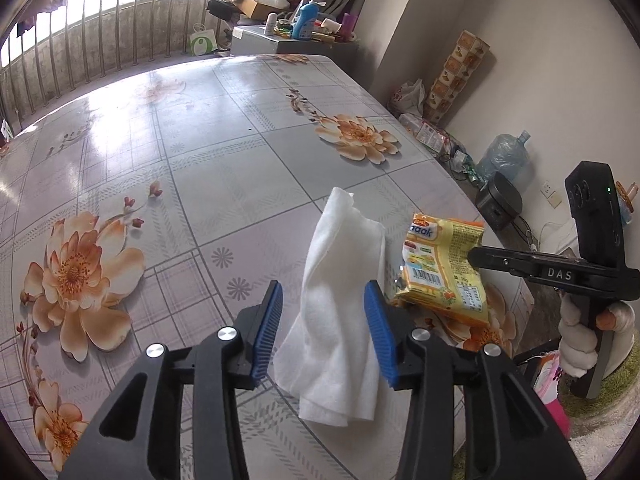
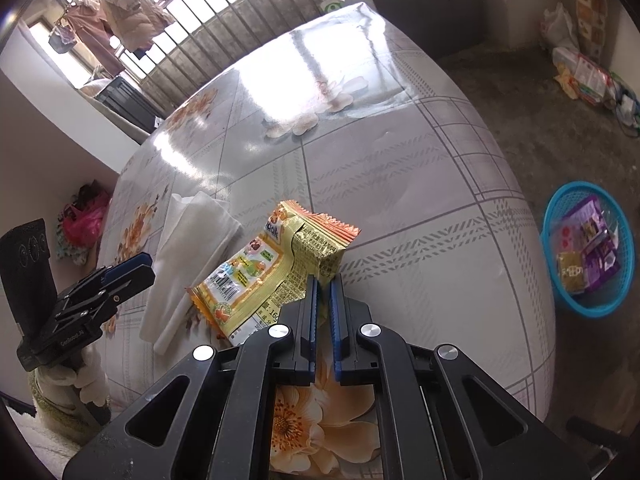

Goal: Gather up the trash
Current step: 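Lift the white tissue with the left gripper while the right gripper lifts the yellow bag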

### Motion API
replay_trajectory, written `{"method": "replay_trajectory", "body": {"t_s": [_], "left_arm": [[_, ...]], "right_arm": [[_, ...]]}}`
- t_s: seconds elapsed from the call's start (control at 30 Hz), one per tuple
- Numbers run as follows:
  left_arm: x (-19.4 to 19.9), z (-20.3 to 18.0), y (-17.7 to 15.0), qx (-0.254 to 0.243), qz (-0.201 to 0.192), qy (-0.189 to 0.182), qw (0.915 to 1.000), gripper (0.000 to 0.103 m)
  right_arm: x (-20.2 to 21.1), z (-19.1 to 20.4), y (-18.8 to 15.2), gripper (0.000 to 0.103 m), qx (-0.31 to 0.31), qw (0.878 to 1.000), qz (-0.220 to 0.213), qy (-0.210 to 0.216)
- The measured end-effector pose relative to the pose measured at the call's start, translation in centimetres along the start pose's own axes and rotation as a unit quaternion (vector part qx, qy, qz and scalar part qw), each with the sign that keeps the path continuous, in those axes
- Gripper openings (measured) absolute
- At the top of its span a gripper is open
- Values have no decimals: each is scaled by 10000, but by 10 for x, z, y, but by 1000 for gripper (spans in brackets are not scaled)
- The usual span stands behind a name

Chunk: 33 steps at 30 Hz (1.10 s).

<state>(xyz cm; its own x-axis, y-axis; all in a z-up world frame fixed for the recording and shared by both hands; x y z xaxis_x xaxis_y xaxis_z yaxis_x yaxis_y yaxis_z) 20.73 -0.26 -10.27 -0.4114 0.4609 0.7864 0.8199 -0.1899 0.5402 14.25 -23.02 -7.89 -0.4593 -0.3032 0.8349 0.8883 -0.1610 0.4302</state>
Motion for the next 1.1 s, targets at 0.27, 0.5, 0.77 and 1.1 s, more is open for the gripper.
{"method": "replay_trajectory", "body": {"t_s": [0.27,0.5,0.77,1.1], "left_arm": [[-26,-10,3,-272,254,239,9990,42],[-37,-21,1,-608,196,678,9957,34],[-38,-27,2,-895,36,951,9914,12],[-30,-37,4,-1187,-183,1105,9866,4]], "right_arm": [[0,0,2,6,-14,10000,-4,-1],[0,-1,3,6,-41,10000,-17,28],[4,-1,3,5,-64,9999,-91,89],[9,-1,5,4,-123,9995,-194,204]]}}
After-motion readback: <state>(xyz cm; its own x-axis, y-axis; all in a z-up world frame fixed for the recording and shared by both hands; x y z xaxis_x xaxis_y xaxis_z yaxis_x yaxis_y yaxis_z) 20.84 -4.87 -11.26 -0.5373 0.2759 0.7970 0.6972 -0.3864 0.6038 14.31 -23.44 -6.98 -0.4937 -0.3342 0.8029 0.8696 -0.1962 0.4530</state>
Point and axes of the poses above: each gripper's, at about its wrist camera, not at the fingertips, and x roughly against the way its jaws point, z to its left, y to its top, the point moved 5 cm from there along -x, roughly the way its jaws point, and after that the axes turned 4 degrees about x, right-handed, at the moved point
